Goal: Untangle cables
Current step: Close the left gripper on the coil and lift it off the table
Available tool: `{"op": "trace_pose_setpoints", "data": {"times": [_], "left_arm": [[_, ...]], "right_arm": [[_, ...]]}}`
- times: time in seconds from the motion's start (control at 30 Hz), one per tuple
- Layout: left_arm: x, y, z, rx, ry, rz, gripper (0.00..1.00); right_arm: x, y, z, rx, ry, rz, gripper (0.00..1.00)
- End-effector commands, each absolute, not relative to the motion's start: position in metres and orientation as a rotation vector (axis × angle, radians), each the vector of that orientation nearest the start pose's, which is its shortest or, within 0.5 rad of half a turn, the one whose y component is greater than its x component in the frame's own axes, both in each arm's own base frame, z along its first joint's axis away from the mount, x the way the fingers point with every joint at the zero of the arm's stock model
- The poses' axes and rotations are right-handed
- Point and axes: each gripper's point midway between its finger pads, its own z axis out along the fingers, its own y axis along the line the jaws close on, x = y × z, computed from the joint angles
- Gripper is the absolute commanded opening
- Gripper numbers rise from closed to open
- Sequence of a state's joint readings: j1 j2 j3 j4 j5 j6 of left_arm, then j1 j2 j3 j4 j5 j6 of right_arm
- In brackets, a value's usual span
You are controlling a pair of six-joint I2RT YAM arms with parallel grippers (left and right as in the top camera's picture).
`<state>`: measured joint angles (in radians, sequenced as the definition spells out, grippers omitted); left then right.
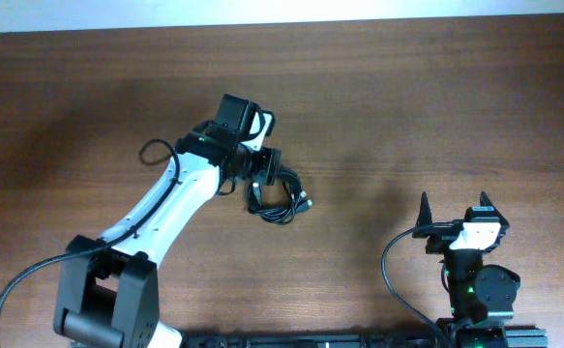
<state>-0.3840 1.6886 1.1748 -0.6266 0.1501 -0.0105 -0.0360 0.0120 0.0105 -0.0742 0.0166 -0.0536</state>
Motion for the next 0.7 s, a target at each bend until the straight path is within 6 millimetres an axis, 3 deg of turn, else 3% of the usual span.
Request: {"op": "trace_pose_setpoints", "data": {"times": [0.0, 0.1, 0.2, 0.5, 0.6, 0.67], "left_arm": [[0.361, -0.167, 0.091, 0.956, 2.518, -0.184, 0.74], [0.363, -0.168, 0.088, 1.026, 2.487, -0.167, 0.78], [0.364, -0.168, 0.082, 1.06, 2.481, -0.16, 0.73], [0.358, -0.166, 0.031, 1.1, 2.607, -0.17, 0.75], [0.357, -0.166, 0.018, 1.108, 2.632, -0.172, 0.61], [0.357, -0.166, 0.012, 1.113, 2.642, -0.177, 0.58]], "right_arm": [[0.246, -0.011, 0.155, -0.006, 1.653, -0.08, 0.99], [0.246, -0.011, 0.155, -0.006, 1.653, -0.08, 0.99], [0.246, -0.011, 0.155, -0.006, 1.653, -0.08, 0.99], [0.246, -0.011, 0.155, -0.006, 1.653, -0.08, 0.99], [0.246, -0.011, 0.155, -0.006, 1.653, -0.08, 0.99], [0.246, -0.011, 0.155, -0.006, 1.653, -0.08, 0.99]]}}
